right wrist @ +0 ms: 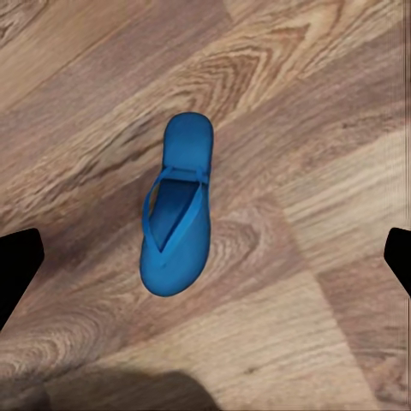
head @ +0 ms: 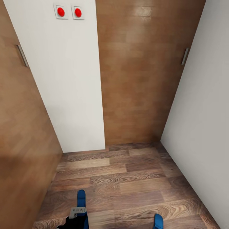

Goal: In the bedroom, move the book from the bed onto either nightstand, and place the two sandals side by side next to the bed.

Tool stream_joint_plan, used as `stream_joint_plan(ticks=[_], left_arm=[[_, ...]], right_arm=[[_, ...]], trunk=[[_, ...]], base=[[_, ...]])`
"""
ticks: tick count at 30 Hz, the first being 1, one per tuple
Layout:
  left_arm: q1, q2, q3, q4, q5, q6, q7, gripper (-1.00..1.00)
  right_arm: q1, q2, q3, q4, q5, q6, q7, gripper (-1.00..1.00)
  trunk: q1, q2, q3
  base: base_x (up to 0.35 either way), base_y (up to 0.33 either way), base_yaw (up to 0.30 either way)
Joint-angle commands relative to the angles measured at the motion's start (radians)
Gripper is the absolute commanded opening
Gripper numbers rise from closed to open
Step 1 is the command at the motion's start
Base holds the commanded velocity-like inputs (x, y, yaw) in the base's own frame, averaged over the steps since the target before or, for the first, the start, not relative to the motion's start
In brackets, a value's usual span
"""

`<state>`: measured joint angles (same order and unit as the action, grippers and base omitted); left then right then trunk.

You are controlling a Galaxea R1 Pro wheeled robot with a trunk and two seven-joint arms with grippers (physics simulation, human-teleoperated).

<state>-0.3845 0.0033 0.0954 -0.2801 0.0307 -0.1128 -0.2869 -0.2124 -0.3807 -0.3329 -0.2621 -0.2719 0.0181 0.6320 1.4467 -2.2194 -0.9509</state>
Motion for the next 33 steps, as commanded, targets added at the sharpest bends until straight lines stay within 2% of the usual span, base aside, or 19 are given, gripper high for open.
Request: stream_joint_plan(ticks=[1,14,33], left_arm=[[-0.001,0.0,0.006,0.001,0.003,-0.001,-0.008,-1.0],[-0.001,0.0,0.006,0.001,0.003,-0.001,-0.008,-1.0],[-0.001,0.0,0.006,0.001,0.003,-0.001,-0.007,-1.0]], right_arm=[[-0.001,0.0,-0.002,0.001,-0.006,0.002,0.005,1.0],[-0.001,0.0,-0.002,0.001,-0.006,0.002,0.005,1.0],[-0.001,0.0,-0.002,0.001,-0.006,0.002,0.006,1.0]], trunk=[[0.0,0.0,-0.001],[0.0,0.0,-0.001],[0.0,0.0,-0.001]], base=[[0.002,0.002,-0.177],[0.006,0.004,-0.208],[0.114,0.087,-0.012]])
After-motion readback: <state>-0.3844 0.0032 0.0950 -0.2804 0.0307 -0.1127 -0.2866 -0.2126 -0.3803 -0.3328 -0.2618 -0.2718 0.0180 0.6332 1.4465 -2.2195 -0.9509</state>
